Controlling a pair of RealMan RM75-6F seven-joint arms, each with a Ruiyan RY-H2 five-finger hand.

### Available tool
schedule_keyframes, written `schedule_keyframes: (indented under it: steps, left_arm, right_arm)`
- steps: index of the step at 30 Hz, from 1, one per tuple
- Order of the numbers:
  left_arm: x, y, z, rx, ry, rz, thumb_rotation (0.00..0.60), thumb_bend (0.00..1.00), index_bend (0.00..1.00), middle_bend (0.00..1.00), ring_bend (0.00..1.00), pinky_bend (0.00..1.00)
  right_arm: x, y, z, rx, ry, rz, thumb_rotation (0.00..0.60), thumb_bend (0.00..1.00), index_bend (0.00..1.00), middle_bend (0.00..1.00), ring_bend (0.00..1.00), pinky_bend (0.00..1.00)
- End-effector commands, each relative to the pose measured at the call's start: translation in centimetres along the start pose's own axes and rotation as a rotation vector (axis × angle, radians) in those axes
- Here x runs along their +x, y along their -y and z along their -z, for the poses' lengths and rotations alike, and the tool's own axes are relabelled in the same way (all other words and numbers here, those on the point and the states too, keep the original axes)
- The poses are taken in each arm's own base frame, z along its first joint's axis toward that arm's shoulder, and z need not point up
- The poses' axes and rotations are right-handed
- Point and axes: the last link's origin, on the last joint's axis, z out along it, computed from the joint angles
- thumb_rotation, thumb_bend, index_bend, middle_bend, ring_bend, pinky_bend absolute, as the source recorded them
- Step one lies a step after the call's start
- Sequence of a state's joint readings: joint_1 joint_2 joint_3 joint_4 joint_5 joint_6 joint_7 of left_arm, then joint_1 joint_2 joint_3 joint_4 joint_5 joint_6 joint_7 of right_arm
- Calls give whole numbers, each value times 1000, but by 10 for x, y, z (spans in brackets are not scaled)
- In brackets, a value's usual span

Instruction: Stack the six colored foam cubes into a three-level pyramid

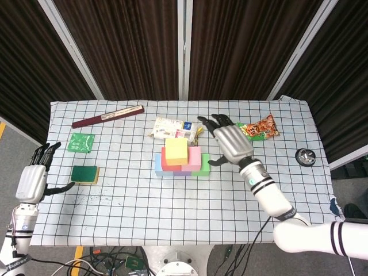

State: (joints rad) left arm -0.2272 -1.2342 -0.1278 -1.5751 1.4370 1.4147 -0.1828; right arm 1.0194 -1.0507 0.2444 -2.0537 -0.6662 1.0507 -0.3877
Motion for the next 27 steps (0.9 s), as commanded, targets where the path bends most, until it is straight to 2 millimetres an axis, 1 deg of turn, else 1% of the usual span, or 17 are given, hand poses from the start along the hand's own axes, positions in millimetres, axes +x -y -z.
schedule_keyframes:
  steps: [1,2,3,5,6,8,9,12,13,15,18,23,27]
  left_arm:
    - [-2,0,0,1,5,-8,600,0,54,94,2,51]
    - [-3,0,-1,1,7,-9,600,0,54,94,2,51]
    - [-4,0,-1,1,10,-14,600,0,54,94,2,51]
    - [-5,1,-1,2,13,-20,600,0,54,94,2,51]
    - [-6,1,-1,4,10,-24,600,0,54,94,3,51]
    - [-8,2,0,5,10,-29,600,0,55,94,3,52]
    - [-10,2,1,3,17,-30,600,0,55,94,3,52]
    - [-13,4,5,-5,30,-32,600,0,55,94,2,52]
    - [-13,4,7,-11,32,-36,600,0,55,94,2,52]
    - [-11,5,9,-30,31,-51,600,0,58,94,2,52]
    - [-4,6,13,-51,23,-68,600,0,62,94,2,52]
    - [9,8,27,-48,32,-112,600,0,64,94,2,52]
    - [14,10,42,-25,43,-139,600,0,64,94,2,52]
  right_arm:
    - [10,-38,49,-116,-69,72,600,0,0,98,0,0]
    - [10,-47,61,-148,-80,87,600,0,0,74,0,0]
    - [9,-59,78,-191,-93,105,600,1,0,58,0,0]
    - [8,-73,105,-256,-107,137,600,29,0,15,0,0]
    - [8,-80,124,-285,-128,150,600,41,0,7,0,0]
    - [6,-90,150,-314,-173,156,600,60,0,0,0,0]
    - [3,-98,167,-332,-198,162,600,62,0,0,0,0]
    - [-8,-116,201,-373,-226,149,600,62,0,0,0,0]
    - [-12,-121,210,-381,-223,148,600,61,0,0,0,0]
    - [-21,-133,225,-401,-203,161,600,61,0,0,0,0]
    - [-32,-144,239,-427,-197,187,600,62,0,0,0,0]
    - [-46,-148,252,-420,-213,181,600,63,0,0,0,0]
    - [-50,-148,256,-404,-222,165,600,63,0,0,0,0]
